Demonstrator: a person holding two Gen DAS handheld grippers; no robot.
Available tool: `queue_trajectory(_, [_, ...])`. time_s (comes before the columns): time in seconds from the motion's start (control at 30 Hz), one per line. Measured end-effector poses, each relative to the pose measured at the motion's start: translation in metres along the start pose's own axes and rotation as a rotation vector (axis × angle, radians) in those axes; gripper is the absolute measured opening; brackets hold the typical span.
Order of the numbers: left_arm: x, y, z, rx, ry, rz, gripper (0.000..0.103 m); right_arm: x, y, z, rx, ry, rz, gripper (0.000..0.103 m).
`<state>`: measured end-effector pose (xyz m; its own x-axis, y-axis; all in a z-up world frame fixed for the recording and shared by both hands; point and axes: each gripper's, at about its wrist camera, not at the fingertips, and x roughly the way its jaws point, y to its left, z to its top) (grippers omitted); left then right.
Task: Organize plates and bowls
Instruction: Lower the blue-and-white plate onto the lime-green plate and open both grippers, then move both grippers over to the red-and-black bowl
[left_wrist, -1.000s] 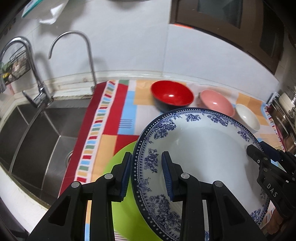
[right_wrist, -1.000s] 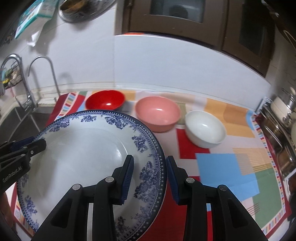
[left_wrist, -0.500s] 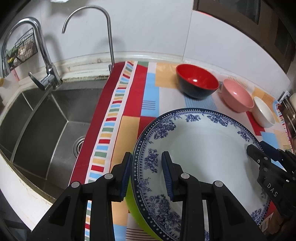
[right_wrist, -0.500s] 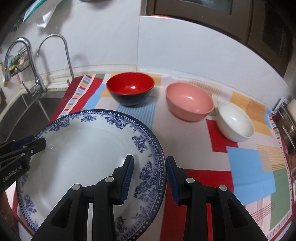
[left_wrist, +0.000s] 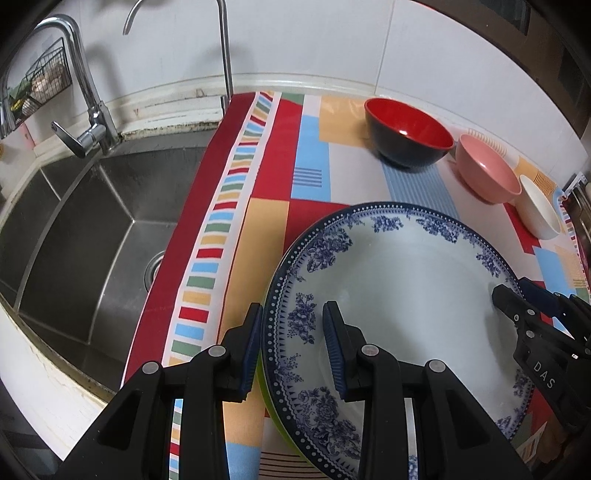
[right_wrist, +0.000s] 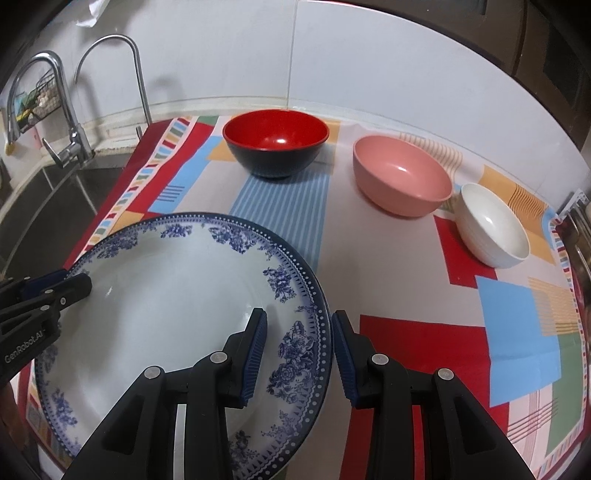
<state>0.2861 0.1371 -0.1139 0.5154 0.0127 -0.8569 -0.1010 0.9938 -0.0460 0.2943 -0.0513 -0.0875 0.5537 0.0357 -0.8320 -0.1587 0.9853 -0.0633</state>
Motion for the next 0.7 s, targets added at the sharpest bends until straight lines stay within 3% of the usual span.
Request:
queue_trajectory(0.33, [0.003,-0.003,-0.003,0.016,-0.005,0.020,0.033,0.012,0.001,-0.005,-0.002,0.038,0.012,0.037])
queue_trajectory(0.5, [0.002,-0.002,-0.003,0.023,-0.010,0.022,0.039,0.014,0.002,-0.005,-0.015,0.044,0.022,0.038])
queue_trajectory(0.6, [-0.003,-0.004,-0.003,0.030,-0.025,0.021,0.043,0.012,0.002,-0.004,-0.022,0.034,0.015,0.049])
queue_trajectory(0.7, [-0.009,-0.006,0.000,0.033,-0.044,0.012,0.045,0.006,0.000,-0.002,-0.026,0.003,0.004,0.050])
